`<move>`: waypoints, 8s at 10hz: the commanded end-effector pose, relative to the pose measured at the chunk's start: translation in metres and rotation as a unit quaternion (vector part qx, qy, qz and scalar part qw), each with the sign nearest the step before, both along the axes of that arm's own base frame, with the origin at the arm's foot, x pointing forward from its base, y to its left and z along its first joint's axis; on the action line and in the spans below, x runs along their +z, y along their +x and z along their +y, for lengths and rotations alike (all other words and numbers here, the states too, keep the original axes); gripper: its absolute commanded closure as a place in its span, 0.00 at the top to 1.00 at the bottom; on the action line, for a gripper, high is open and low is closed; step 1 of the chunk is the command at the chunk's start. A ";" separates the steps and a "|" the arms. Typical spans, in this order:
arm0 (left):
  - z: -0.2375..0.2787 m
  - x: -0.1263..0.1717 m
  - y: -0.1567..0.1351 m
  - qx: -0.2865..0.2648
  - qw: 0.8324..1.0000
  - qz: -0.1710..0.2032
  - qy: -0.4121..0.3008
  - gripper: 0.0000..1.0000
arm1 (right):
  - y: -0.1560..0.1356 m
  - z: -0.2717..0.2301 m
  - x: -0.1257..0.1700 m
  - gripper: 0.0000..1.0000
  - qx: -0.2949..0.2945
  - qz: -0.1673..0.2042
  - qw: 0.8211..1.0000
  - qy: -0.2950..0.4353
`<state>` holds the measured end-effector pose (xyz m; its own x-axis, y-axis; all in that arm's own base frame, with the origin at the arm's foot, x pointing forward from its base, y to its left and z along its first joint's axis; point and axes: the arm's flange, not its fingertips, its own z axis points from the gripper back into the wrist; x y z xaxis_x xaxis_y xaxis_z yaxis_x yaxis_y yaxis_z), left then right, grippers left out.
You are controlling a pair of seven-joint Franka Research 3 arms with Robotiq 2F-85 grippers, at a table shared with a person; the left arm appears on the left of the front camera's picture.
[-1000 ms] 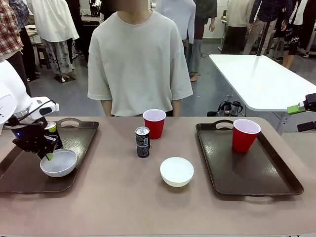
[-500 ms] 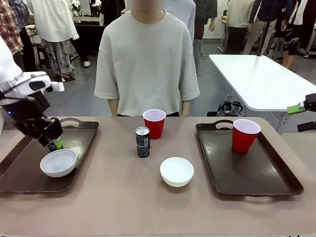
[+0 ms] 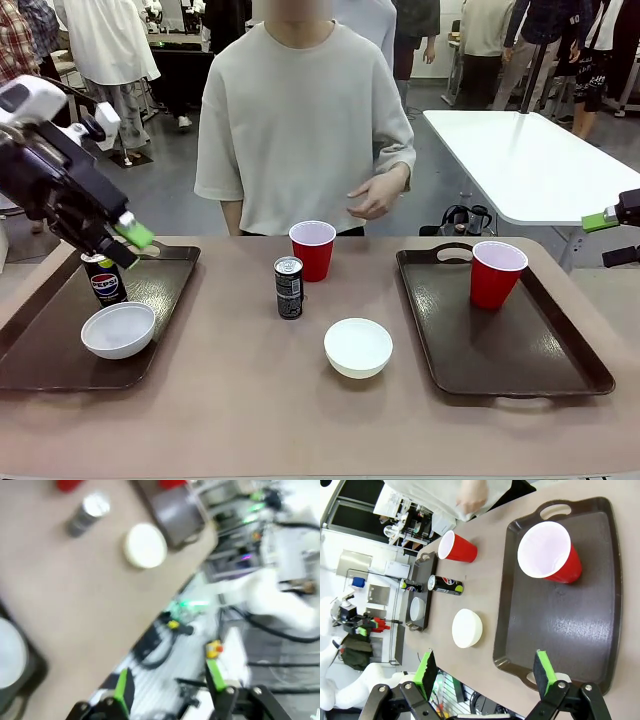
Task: Prepare tableware on both trays.
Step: Pick up a Picnic Bowl from the table and place it on a Handle tray.
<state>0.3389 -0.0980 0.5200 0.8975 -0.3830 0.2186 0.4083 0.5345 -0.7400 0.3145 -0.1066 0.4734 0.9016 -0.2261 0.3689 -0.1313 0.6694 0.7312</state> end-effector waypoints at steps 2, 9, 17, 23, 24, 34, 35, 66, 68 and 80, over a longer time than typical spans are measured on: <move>0.016 -0.014 -0.002 0.085 0.987 0.064 -0.120 1.00 | 0.003 -0.001 -0.002 1.00 0.006 -0.012 1.000 0.010; 0.039 -0.006 -0.022 0.138 0.982 0.055 -0.118 1.00 | 0.003 -0.001 -0.002 1.00 0.006 -0.012 1.000 0.010; 0.039 -0.006 -0.022 0.138 0.982 0.055 -0.118 1.00 | 0.011 0.098 -0.002 1.00 0.051 0.023 0.989 -0.138; 0.039 -0.006 -0.022 0.138 0.982 0.055 -0.118 1.00 | 0.026 0.136 0.005 1.00 0.084 0.028 0.980 -0.177; 0.039 -0.006 -0.022 0.138 0.982 0.055 -0.118 1.00 | 0.026 0.136 0.005 1.00 0.084 0.028 0.980 -0.177; 0.039 -0.006 -0.022 0.138 0.982 0.055 -0.118 1.00 | -0.068 0.121 -0.010 1.00 0.129 0.043 0.950 -0.281; 0.039 -0.006 -0.022 0.138 0.982 0.055 -0.118 1.00 | -0.098 0.103 -0.009 1.00 0.130 0.035 0.949 -0.286; 0.039 -0.006 -0.022 0.138 0.982 0.055 -0.118 1.00 | 0.009 0.391 -0.145 1.00 -0.003 0.114 0.906 -0.407; 0.039 -0.006 -0.022 0.138 0.982 0.055 -0.118 1.00 | 0.016 0.390 -0.143 1.00 -0.009 0.109 0.913 -0.393; 0.039 -0.006 -0.022 0.138 0.982 0.055 -0.118 1.00 | 0.028 0.382 -0.141 0.00 0.013 0.135 0.908 -0.396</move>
